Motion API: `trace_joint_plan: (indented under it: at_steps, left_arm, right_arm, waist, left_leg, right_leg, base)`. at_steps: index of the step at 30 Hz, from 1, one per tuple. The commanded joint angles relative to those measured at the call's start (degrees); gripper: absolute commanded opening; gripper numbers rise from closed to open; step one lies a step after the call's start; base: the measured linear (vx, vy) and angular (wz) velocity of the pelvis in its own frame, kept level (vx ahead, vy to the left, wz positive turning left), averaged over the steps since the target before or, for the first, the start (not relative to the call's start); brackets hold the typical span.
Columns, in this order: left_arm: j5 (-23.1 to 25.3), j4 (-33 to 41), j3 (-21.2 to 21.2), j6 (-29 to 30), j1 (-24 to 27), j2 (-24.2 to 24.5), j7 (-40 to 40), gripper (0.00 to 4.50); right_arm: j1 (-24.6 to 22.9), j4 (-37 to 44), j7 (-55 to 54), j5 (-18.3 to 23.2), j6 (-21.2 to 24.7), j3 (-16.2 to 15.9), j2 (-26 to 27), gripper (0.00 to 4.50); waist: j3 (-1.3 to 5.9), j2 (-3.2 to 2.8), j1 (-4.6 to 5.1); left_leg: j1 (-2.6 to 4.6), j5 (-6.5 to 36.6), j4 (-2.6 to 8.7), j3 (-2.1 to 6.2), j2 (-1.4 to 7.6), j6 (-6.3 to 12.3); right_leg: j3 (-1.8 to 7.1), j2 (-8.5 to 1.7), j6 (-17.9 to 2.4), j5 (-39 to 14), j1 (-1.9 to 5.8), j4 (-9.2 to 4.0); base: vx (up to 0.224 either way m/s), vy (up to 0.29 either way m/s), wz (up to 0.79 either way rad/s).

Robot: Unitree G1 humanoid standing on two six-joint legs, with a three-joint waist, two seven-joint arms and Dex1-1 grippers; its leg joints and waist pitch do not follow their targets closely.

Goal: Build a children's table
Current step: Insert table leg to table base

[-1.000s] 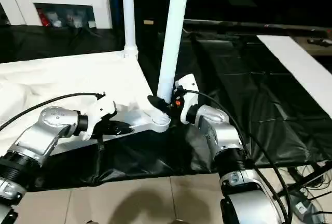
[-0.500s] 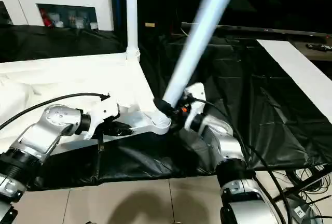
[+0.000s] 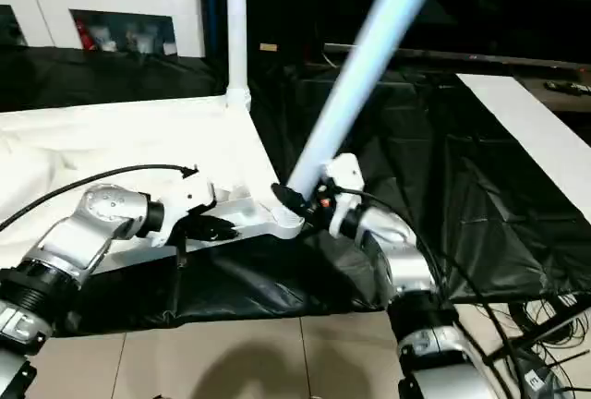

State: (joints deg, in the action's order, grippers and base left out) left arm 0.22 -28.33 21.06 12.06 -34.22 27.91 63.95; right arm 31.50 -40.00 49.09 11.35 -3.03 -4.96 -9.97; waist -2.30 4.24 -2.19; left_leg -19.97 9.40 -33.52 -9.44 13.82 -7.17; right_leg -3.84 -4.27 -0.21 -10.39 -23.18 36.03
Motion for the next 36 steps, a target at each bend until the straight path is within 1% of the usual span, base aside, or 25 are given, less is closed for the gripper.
trace_joint_plan:
  at_steps: [1,4,5,7,9,10,12,13,14,15,16,17,18,19,20,21,22,23,25,26,28,29,31,33,36]
  left_arm:
    - [1.82,-1.28,1.62,-1.06,-0.85,0.74,2.31,0.0]
    - [1.6,-1.01,1.67,-1.13,-0.83,0.88,2.89,0.0]
    - [1.51,-0.67,1.63,-1.05,-0.76,1.12,3.27,0.0]
    - [1.49,-0.59,1.63,-1.04,-0.74,1.17,3.39,0.0]
    - [1.51,-0.38,1.68,-1.11,-0.72,1.38,3.72,0.0]
    - [1.53,-0.33,1.66,-1.2,-0.81,1.62,3.97,0.0]
    - [1.57,-0.31,1.67,-1.28,-0.88,1.84,4.26,0.0]
    - [1.45,-0.32,1.65,-1.44,-1.0,2.07,4.83,0.0]
    - [1.37,-0.38,1.66,-1.72,-1.15,2.32,5.43,0.0]
    - [1.37,-0.47,1.74,-2.43,-1.32,2.55,6.05,0.0]
    - [1.18,-0.56,1.79,-3.17,-1.52,2.73,6.89,0.0]
    - [1.05,-0.9,1.84,-3.94,-1.76,2.91,7.62,0.0]
    - [0.95,-1.13,1.85,-4.45,-1.93,3.07,8.14,0.0]
    - [0.74,-1.8,1.91,-5.58,-2.24,3.28,9.23,0.0]
    - [0.67,-2.18,1.96,-6.16,-2.38,3.36,9.74,0.0]
    - [0.61,-2.42,2.05,-6.65,-2.5,3.47,10.35,0.0]
    - [0.59,-2.5,2.09,-6.81,-2.54,3.51,10.55,0.0]
    - [0.4,-2.95,2.36,-7.56,-2.8,3.89,12.24,0.0]
    - [0.49,-3.21,2.54,-7.92,-3.0,4.28,13.06,0.0]
    - [0.49,-3.21,2.54,-7.92,-3.0,4.28,13.06,0.0]
    - [0.75,-3.72,2.63,-8.3,-3.38,4.72,13.79,0.0]
    - [0.95,-4.11,2.65,-8.39,-3.66,4.84,13.99,0.0]
    - [1.12,-4.59,2.66,-8.47,-3.97,4.91,14.17,0.0]
    - [1.2,-4.78,2.65,-8.55,-4.06,4.92,14.22,0.0]
    - [1.64,-5.99,2.49,-8.9,-4.67,4.85,14.34,0.0]
  right_arm:
    - [-0.39,-6.14,0.23,-3.69,2.67,-2.19,-0.51,1.89]
    - [0.87,-7.49,0.5,-3.89,2.85,-2.22,-0.38,1.89]
    - [1.91,-8.44,1.32,-4.02,3.02,-2.66,-0.5,1.89]
    - [2.09,-8.6,1.49,-4.04,3.09,-2.74,-0.52,1.89]
    - [2.62,-8.94,2.31,-4.1,3.5,-3.02,-0.63,1.89]
    - [2.75,-8.7,3.52,-4.03,3.99,-3.4,-0.77,1.89]
    - [2.65,-8.39,4.32,-3.92,4.25,-3.66,-0.91,1.89]
    - [2.4,-8.05,5.61,-3.75,4.44,-3.95,-1.11,1.89]
    - [2.31,-8.1,6.7,-3.71,4.4,-4.12,-1.23,1.89]
    - [2.2,-8.15,7.92,-3.57,4.41,-4.24,-1.33,1.89]
    - [1.93,-8.07,9.64,-3.13,4.53,-4.34,-1.44,1.89]
    - [1.71,-8.14,11.04,-2.83,4.4,-4.48,-1.52,1.89]
    - [1.57,-8.15,11.97,-2.6,4.34,-4.59,-1.57,1.89]
    - [1.14,-8.04,13.52,-2.52,4.07,-5.08,-1.73,1.89]
    - [0.92,-7.99,14.12,-2.6,3.87,-5.4,-1.82,1.89]
    - [0.71,-8.01,14.86,-2.78,3.6,-5.79,-1.92,1.89]
    - [0.63,-8.02,15.11,-2.84,3.51,-5.92,-1.95,1.89]
    - [-0.01,-7.78,16.95,-3.45,2.42,-7.09,-2.15,1.89]
    - [-0.49,-7.23,18.06,-3.78,2.05,-7.91,-2.18,1.89]
    - [-0.49,-7.23,18.06,-3.78,2.05,-7.91,-2.18,1.89]
    - [-1.32,-6.07,19.5,-4.37,1.87,-9.1,-2.19,1.89]
    - [-1.73,-5.53,20.4,-4.55,1.86,-9.55,-2.21,1.89]
    - [-2.12,-5.07,21.23,-4.76,1.67,-10.06,-2.25,1.89]
    - [-2.22,-4.98,21.5,-4.79,1.66,-10.14,-2.24,1.89]
    - [-2.2,-5.46,22.01,-5.08,1.04,-10.22,-1.91,1.89]
  waist:
    - [2.57,-1.36,0.14]
    - [2.5,-1.41,0.32]
    - [2.5,-1.25,0.33]
    - [2.47,-1.32,0.35]
    - [2.45,-1.24,0.38]
    - [2.45,-1.08,0.37]
    - [2.51,-1.14,0.32]
    - [2.51,-1.14,0.28]
    - [2.54,-1.38,0.19]
    - [2.56,-1.37,0.2]
    - [2.6,-1.51,0.17]
    - [2.63,-1.46,0.18]
    - [2.7,-1.63,0.16]
    - [2.72,-1.97,0.07]
    - [2.75,-1.83,0.06]
    - [2.86,-1.93,-0.09]
    - [2.84,-1.89,-0.11]
    - [2.99,-1.95,-0.18]
    - [2.99,-1.93,-0.26]
    - [3.02,-1.9,-0.3]
    - [2.95,-1.87,-0.37]
    - [2.95,-1.9,-0.53]
    - [2.93,-1.85,-0.62]
    - [2.91,-1.98,-0.75]
    - [2.92,-1.94,-0.91]
  left_leg:
    - [0.27,25.76,4.28,-0.17,-0.91,-0.82]
    - [0.39,26.54,4.26,-0.08,-0.85,-0.93]
    - [0.45,26.68,4.24,-0.07,-0.82,-0.84]
    - [0.36,26.66,4.33,-0.03,-0.79,-0.88]
    - [0.35,26.88,4.34,-0.01,-0.79,-0.83]
    - [0.36,26.78,4.33,-0.05,-0.78,-0.75]
    - [0.25,26.1,4.4,-0.06,-0.75,-0.7]
    - [0.24,25.88,4.45,-0.06,-0.69,-0.66]
    - [0.18,25.79,4.49,-0.05,-0.67,-0.63]
    - [0.16,25.75,4.54,-0.06,-0.64,-0.62]
    - [0.18,25.76,4.61,-0.04,-0.6,-0.6]
    - [0.2,25.74,4.62,-0.09,-0.62,-0.5]
    - [0.15,25.51,4.69,-0.09,-0.56,-0.51]
    - [0.23,25.23,4.77,-0.1,-0.57,-0.48]
    - [0.26,25.07,4.74,-0.22,-0.6,-0.39]
    - [0.24,24.17,4.82,-0.23,-0.53,-0.44]
    - [0.2,23.86,4.87,-0.24,-0.49,-0.43]
    - [0.21,22.86,4.93,-0.35,-0.48,-0.42]
    - [0.2,22.01,4.93,-0.47,-0.5,-0.25]
    - [0.19,21.69,4.97,-0.49,-0.5,-0.17]
    - [0.2,21.38,5.06,-0.56,-0.48,-0.14]
    - [0.35,21.71,5.08,-0.58,-0.45,-0.15]
    - [0.36,21.38,5.13,-0.6,-0.38,-0.26]
    - [0.4,21.54,5.14,-0.59,-0.38,-0.37]
    - [0.44,21.74,5.14,-0.6,-0.38,-0.53]
  right_leg:
    - [1.83,-2.47,-7.39,-28.49,1.3,-6.35]
    - [1.78,-2.57,-7.44,-29.52,1.16,-6.47]
    - [1.8,-2.57,-7.45,-29.48,1.12,-6.43]
    - [1.78,-2.56,-7.46,-29.37,1.16,-6.43]
    - [1.8,-2.6,-7.37,-29.75,1.15,-6.48]
    - [1.82,-2.61,-7.33,-29.76,1.12,-6.54]
    - [1.9,-2.61,-7.49,-28.85,1.22,-6.37]
    - [1.94,-2.61,-7.76,-28.18,1.23,-6.3]
    - [1.98,-2.64,-8.04,-27.36,1.3,-6.23]
    - [1.99,-2.6,-8.36,-26.56,1.34,-6.13]
    - [2.02,-2.59,-8.74,-25.63,1.39,-6.04]
    - [2.01,-2.55,-8.9,-25.22,1.4,-6.07]
    - [2.05,-2.53,-9.32,-23.87,1.57,-5.97]
    - [2.07,-2.49,-9.94,-22.38,1.58,-5.87]
    - [2.08,-2.43,-10.12,-21.78,1.57,-5.91]
    - [2.16,-2.47,-10.75,-19.87,1.78,-5.64]
    - [2.15,-2.47,-11.08,-19.12,1.83,-5.6]
    - [2.13,-2.49,-11.8,-17.01,2.07,-5.44]
    - [2.17,-2.46,-12.12,-16.02,2.18,-5.32]
    - [2.16,-2.46,-12.15,-15.82,2.26,-5.33]
    - [2.15,-2.45,-12.13,-16.03,2.25,-5.41]
    - [2.18,-2.54,-11.69,-17.32,2.24,-5.57]
    - [2.24,-2.58,-11.78,-16.97,2.22,-5.52]
    - [2.25,-2.6,-11.71,-17.36,2.19,-5.52]
    - [2.27,-2.64,-11.54,-17.92,2.17,-5.6]
  base:
    - [0.0,0.0,0.0]
    - [0.0,0.0,0.0]
    - [0.0,0.0,0.0]
    - [0.0,0.0,0.0]
    - [0.0,0.0,0.0]
    - [0.0,0.0,0.0]
    - [0.0,0.0,0.0]
    - [0.0,0.0,0.0]
    - [0.0,0.0,0.0]
    - [0.0,0.0,0.0]
    - [0.0,0.0,0.0]
    - [0.0,0.0,0.0]
    - [0.0,0.0,0.0]
    - [0.0,0.0,0.0]
    - [0.0,0.0,0.0]
    - [0.0,0.0,0.0]
    - [0.0,0.0,0.0]
    - [0.0,0.0,0.0]
    - [0.0,0.0,0.0]
    - [0.0,0.0,0.0]
    - [0.0,0.0,0.0]
    - [0.0,0.0,0.0]
    - [0.0,0.0,0.0]
    - [0.0,0.0,0.0]
    - [0.0,0.0,0.0]
